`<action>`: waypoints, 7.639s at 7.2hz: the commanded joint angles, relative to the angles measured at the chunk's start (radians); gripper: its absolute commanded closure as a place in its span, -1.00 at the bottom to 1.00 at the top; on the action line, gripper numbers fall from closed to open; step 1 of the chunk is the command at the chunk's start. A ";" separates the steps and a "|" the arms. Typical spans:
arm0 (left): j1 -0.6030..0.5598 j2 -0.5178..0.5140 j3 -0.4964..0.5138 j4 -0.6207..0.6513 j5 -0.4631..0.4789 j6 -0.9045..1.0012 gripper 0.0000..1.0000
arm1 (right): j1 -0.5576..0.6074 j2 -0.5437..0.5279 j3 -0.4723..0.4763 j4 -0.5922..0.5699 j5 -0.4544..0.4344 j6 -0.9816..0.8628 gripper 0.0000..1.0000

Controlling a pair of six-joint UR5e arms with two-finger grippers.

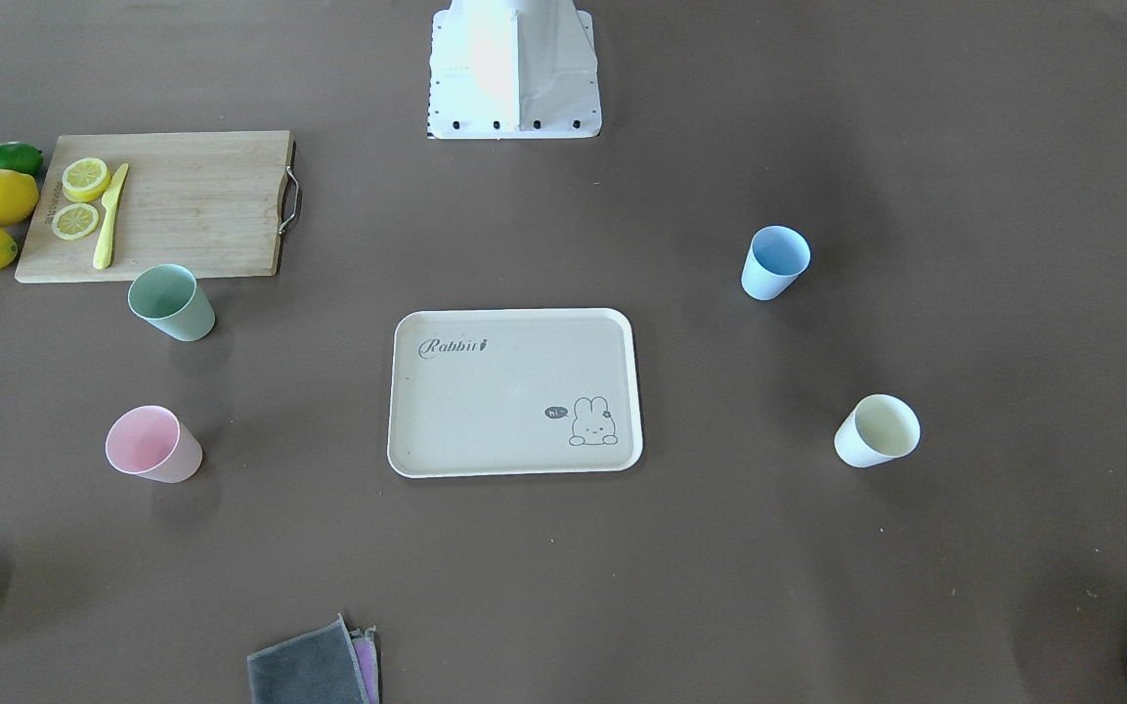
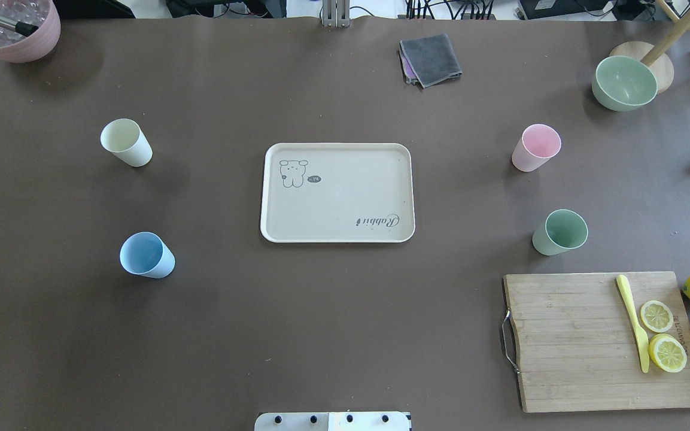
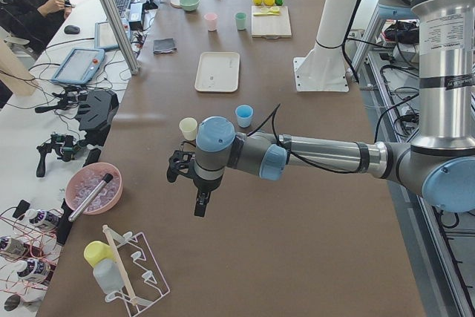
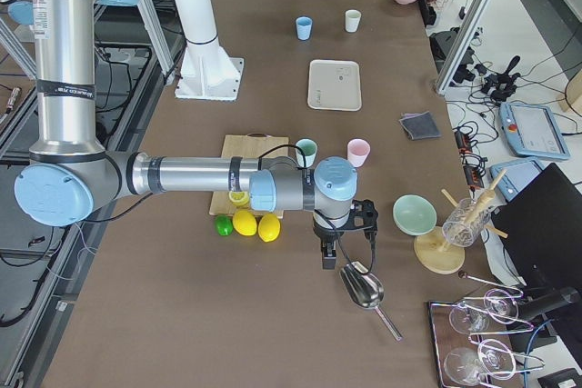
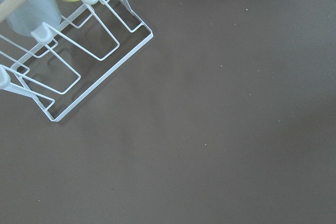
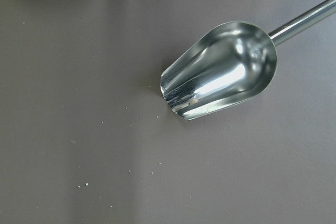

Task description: Place all cups on tray

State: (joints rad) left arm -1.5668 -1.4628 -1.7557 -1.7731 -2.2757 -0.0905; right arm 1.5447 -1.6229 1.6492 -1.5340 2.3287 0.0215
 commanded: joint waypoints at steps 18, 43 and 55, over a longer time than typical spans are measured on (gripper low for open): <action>0.028 -0.106 0.079 -0.106 -0.011 -0.153 -0.96 | -0.278 0.069 0.188 0.122 -0.030 0.310 -1.00; 0.428 -0.157 -0.021 -0.372 -0.041 -0.831 -0.96 | -0.822 0.659 0.013 0.078 -0.235 1.213 1.00; 0.821 -0.099 -0.139 -0.410 0.161 -1.026 -0.96 | -0.743 0.687 -0.020 0.108 -0.154 1.226 -1.00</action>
State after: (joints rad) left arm -0.8029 -1.5614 -1.8920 -2.1824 -2.1720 -1.0918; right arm 0.7444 -0.9343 1.6018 -1.3879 2.1260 1.2534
